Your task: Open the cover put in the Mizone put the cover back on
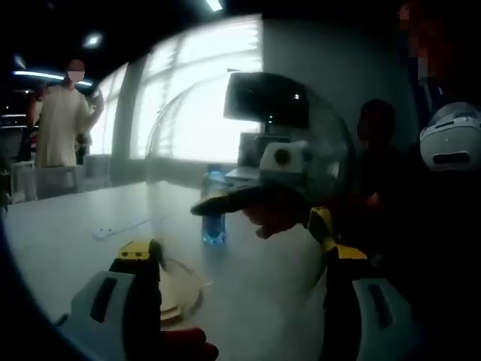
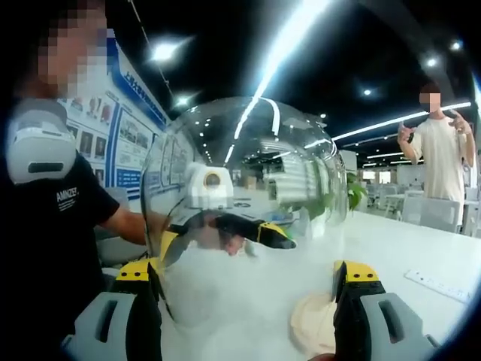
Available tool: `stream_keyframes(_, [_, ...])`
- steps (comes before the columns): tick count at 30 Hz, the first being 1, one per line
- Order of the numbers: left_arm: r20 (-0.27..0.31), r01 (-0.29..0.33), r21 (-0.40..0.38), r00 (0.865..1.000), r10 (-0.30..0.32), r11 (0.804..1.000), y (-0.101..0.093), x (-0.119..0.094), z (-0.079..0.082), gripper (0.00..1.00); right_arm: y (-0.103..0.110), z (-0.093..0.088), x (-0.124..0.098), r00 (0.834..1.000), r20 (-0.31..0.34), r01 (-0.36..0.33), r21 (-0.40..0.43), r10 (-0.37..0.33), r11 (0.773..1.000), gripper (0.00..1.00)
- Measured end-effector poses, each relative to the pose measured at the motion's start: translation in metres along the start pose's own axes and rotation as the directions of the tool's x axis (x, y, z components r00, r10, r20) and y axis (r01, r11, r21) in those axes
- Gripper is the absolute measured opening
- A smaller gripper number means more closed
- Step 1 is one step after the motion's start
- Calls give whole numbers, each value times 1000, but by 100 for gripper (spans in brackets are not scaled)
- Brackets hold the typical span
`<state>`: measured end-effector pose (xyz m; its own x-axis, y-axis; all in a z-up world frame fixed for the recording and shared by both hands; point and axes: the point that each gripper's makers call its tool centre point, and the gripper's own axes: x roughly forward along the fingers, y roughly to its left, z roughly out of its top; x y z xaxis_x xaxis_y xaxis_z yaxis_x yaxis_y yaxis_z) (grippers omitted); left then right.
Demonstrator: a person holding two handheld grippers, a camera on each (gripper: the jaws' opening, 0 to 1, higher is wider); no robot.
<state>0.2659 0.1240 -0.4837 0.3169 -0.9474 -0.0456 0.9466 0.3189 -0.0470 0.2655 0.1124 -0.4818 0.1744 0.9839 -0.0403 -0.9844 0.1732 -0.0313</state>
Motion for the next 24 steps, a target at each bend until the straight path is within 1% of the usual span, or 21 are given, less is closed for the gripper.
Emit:
stream_keyframes(4, [10,1,6,1000,-2,1000,-7,2,1,76,4,3,-3,1000,-1,0,-11,0,1000,90])
stream_keyframes(7, [17,4,0,1000,-4,1000,-8,4,1,76,3,3,-6,1000,0,1,-13,-1,1000,90])
stream_keyframes(13, [2,8,1,1000,-8,1000,-11,7,-2,77,3,-1,-8,1000,-10,1,-20,-1,1000,90])
stream_keyframes(20, [-1,6,-4,1000,-6,1000,-14,6,-4,77,4,-2,-7,1000,-4,-3,-18,3,1000,90])
stream_keyframes(24, [-6,1,-9,1000,-1,1000,-16,4,-8,77,6,-6,-5,1000,-5,-10,-10,10,1000,90])
